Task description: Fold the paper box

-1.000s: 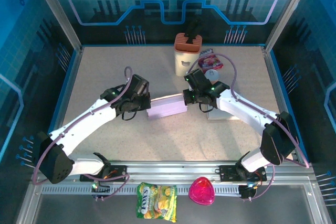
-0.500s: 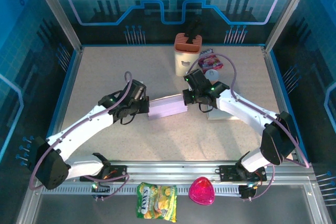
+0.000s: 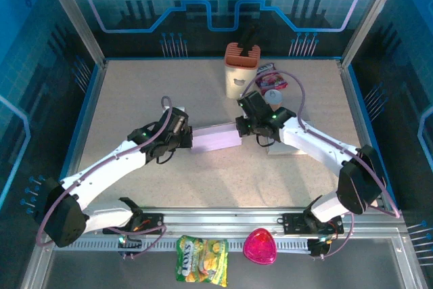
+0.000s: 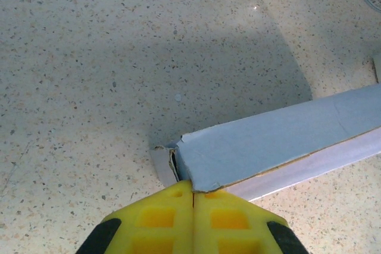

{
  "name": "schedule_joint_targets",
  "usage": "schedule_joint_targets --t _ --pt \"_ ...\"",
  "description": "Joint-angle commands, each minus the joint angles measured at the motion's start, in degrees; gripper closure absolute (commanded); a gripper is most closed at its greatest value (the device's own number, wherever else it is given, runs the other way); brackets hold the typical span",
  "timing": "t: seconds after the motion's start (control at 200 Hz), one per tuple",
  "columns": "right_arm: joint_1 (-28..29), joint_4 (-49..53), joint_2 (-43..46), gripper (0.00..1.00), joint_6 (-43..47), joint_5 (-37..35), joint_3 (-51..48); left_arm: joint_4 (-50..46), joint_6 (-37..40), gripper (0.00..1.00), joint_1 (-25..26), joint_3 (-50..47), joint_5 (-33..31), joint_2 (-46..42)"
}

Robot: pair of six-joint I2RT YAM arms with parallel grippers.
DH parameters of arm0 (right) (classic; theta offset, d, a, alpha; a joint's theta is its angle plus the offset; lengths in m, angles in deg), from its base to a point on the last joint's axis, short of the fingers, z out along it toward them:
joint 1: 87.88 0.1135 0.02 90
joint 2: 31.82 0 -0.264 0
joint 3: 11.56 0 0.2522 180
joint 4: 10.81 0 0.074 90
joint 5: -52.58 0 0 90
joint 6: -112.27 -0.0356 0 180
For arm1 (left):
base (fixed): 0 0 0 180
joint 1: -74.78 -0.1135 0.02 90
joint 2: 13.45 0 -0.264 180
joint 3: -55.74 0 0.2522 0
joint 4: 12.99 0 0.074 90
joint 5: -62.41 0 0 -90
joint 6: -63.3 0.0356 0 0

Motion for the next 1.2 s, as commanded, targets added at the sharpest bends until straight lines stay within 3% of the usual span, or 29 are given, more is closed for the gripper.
schedule_joint_targets --t 0.0,0.18,0.355,0.55,0.7,1.196 --pt "1.29 2.85 4.69 0.67 -2.68 2.91 -2.65 -2.42 -0.35 1.0 1.71 -1.81 -1.53 -0.03" --pt "-1.39 -4.19 13.45 0.41 -15.77 11.68 -10.03 -2.78 -1.34 1.0 3.47 -1.67 -4.3 -0.13" --pt "-7.38 -25.58 19.39 0.26 -39.98 24.52 -22.99 -3.43 -1.23 1.0 4.09 -0.63 -4.9 0.18" --pt "-10.11 -43.14 16.86 0.24 -55.82 29.69 -27.75 -3.48 -1.1 1.0 4.18 -0.67 -4.78 0.41" --pt "-10.44 -51.37 14.35 0.23 -61.27 29.93 -29.34 -3.57 -0.9 1.0 4.24 -0.49 -4.71 0.44" --pt "-13.76 -52.45 7.45 0.3 -67.05 32.43 -30.45 -3.92 -0.46 1.0 4.21 0.37 -4.56 1.03"
